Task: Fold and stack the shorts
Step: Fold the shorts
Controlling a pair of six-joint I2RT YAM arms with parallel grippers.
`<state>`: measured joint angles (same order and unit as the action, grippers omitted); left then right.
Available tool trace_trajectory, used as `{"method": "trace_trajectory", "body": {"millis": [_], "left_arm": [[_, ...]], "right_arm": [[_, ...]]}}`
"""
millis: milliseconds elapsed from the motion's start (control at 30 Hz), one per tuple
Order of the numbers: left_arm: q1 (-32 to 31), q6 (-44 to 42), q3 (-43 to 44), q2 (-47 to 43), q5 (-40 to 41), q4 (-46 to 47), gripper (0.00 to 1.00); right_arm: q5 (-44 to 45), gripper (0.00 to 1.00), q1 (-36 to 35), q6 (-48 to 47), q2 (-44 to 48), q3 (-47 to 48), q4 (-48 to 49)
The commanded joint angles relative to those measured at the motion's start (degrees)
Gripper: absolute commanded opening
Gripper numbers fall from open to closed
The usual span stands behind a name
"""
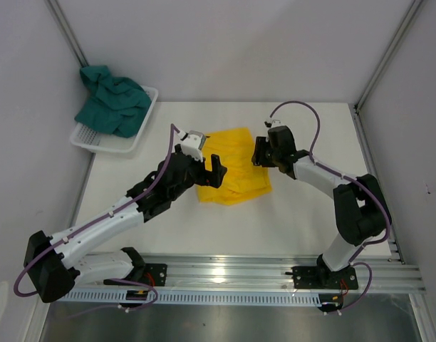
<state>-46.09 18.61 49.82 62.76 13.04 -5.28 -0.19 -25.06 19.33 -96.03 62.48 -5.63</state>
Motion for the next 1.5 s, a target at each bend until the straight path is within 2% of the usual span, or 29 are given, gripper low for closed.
{"method": "trace_trajectory", "body": {"millis": [0, 267, 367, 533, 767, 933, 1233, 1467], "left_arm": [[0.56, 0.46, 0.71, 0.25, -1.17, 0.80, 0.99], [0.56, 0.37, 0.71, -0.01, -1.17, 0.27, 0.99], [0.56, 0.29, 0.63, -0.10, -1.08, 0.36, 0.99], [0.56, 0.29, 0.98, 0.25, -1.52, 0.44, 0.99], [0.56, 0.11, 1.24, 0.43, -1.70, 0.44, 0.99], [0.56, 0.02, 1.24, 0.52, -1.70, 0.44, 0.99], [0.56, -0.07, 1.33, 1.05, -1.70, 0.44, 0.99], [0.56, 0.02, 1.24, 1.22, -1.96, 0.71, 0.99]], "right_arm": [[1.86, 0.49, -0.34, -1.58, 1.20, 0.72, 1.58], [-3.58, 0.56, 2.73, 1.76, -0.39, -0.51, 1.76], [-6.05, 0.64, 5.54, 3.69, 0.58, -2.44, 3.52], [-14.74, 0.66, 9.75, 7.20, -0.56, -4.82, 8.25], [-24.15, 0.72, 12.05, 11.42, -4.69, -6.23, 14.93], [-29.08, 0.72, 13.10, 14.24, -7.15, -6.40, 17.75], [-27.32, 0.72, 13.37, 13.89, -6.89, -7.37, 17.32], [-32.24, 0.64, 13.98, 16.53, -8.82, -7.55, 23.02]]}}
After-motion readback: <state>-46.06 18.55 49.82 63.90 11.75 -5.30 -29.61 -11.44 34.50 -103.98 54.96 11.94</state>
